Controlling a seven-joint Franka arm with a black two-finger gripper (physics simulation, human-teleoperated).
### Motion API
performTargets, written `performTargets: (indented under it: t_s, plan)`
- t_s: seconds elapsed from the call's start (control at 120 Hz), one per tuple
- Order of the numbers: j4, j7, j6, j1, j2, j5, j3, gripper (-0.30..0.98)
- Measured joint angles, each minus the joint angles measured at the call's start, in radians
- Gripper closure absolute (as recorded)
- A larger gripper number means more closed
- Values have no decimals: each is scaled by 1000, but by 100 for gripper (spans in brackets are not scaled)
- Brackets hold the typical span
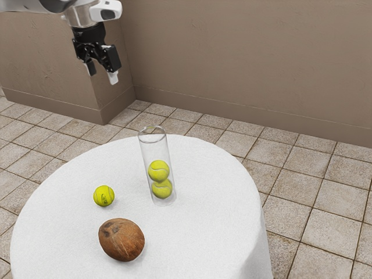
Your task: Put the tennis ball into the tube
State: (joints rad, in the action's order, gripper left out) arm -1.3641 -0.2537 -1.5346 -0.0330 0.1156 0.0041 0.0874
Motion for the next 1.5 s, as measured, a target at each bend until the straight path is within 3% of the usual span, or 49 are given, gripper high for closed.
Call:
performTargets:
  t_s: [0.317,0.567,0.742,0.967,1.383,1.5]
  plan:
    - [-16,-16,5,0,-7,-1,0,0]
    - [-354,-21,-39,18,-162,9,7,0]
    - [-611,-38,-220,86,-228,16,12,0]
    - [-852,-69,-518,89,-229,21,14,0]
    - [-943,-102,-807,137,-71,-4,48,0]
    - [-931,-108,-869,103,-24,-19,46,0]
